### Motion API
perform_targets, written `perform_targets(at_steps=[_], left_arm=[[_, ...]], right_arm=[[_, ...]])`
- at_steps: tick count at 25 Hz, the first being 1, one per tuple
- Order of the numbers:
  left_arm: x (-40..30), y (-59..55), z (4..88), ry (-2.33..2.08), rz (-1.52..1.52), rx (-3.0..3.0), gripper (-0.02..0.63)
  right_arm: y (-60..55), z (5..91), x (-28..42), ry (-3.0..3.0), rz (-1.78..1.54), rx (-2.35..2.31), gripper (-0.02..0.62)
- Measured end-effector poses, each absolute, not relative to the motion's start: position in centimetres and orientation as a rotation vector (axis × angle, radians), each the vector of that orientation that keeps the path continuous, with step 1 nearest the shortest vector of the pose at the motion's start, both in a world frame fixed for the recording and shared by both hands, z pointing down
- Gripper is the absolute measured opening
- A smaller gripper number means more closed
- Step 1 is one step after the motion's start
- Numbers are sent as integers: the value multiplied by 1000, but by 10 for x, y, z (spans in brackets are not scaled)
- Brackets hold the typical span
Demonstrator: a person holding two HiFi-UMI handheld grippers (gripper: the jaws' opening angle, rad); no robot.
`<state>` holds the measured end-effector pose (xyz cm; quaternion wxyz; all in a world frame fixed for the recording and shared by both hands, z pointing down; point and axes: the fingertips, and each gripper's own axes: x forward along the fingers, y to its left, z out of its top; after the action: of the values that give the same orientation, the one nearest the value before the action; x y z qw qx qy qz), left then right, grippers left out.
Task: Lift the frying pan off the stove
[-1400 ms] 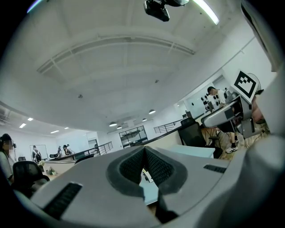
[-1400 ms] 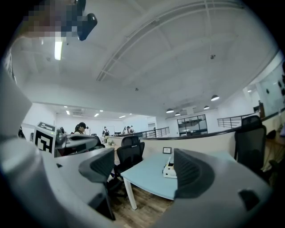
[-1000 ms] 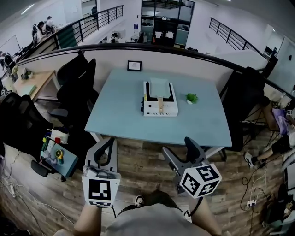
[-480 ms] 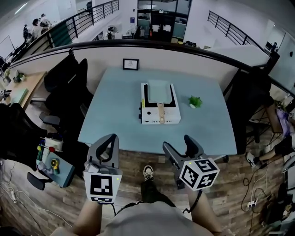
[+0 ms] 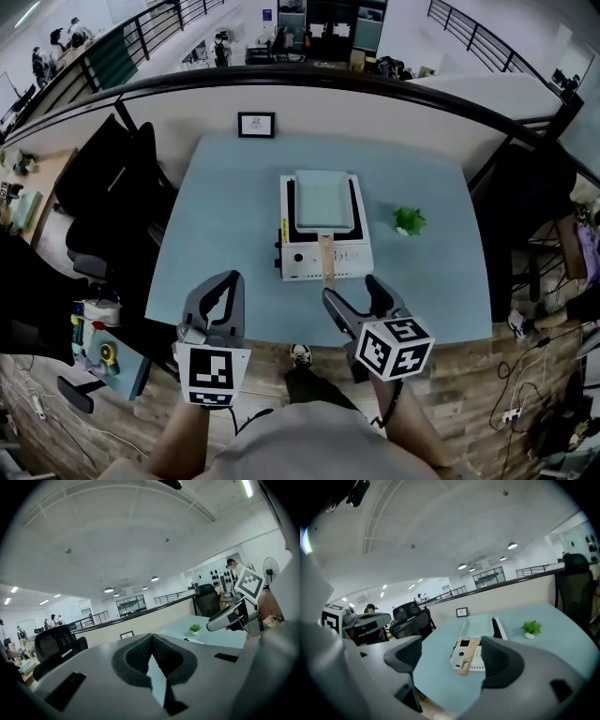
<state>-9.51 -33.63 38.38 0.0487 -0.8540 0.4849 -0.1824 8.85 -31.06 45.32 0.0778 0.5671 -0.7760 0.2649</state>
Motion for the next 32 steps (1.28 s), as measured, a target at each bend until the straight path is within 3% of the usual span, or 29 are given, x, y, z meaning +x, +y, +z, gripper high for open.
perform_targets(at_steps=[13, 32], left_arm=[[-78, -453, 482, 1552, -884, -2648, 2], [-46, -480, 546, 1259, -1091, -2794, 2]], right_arm=[[-419, 572, 102, -2154, 1162, 1514, 384], [-449, 637, 87, -1968, 1321, 1386, 380]])
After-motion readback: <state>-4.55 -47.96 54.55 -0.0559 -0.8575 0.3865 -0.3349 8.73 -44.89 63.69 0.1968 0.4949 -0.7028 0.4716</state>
